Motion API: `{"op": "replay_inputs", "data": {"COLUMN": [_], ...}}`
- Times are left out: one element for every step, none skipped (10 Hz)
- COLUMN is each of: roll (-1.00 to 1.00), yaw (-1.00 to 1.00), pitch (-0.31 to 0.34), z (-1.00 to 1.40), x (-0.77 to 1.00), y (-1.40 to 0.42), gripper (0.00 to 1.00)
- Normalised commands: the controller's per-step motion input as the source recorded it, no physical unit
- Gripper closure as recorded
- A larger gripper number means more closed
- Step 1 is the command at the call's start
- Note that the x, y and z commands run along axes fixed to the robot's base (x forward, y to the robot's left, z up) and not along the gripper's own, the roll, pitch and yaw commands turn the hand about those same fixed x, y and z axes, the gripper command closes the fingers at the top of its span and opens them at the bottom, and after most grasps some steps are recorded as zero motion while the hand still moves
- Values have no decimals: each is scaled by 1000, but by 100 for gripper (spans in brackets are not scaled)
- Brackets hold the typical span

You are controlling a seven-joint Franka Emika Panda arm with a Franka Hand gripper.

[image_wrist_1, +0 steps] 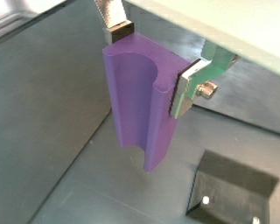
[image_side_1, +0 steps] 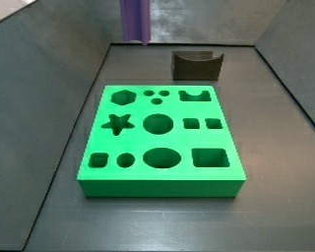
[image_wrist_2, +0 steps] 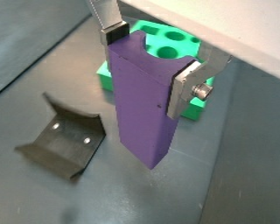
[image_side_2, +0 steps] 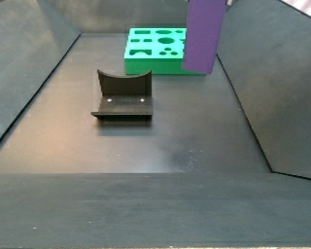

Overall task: Pick up the arch object. Move up. Rotate the arch object. Move to above the board. Insert the arch object.
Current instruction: Rotate the arch object.

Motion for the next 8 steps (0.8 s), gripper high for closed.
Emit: {"op": "replay_inputs", "data": {"roll": [-96, -111, -125, -173, -170, -154, -140, -19], "yaw": [-1000, -1000, -1000, -961, -718, -475, -346, -1000], "pitch": [55, 62, 69, 92, 88, 83, 81, 11], "z": [-4, 1, 3, 7, 10, 12, 12, 0], "x": [27, 28, 30, 32, 34, 37, 38, 49], "y": [14, 14, 13, 13, 14, 19, 17, 3], "gripper": [100, 100, 100, 100, 100, 100, 100, 100]}}
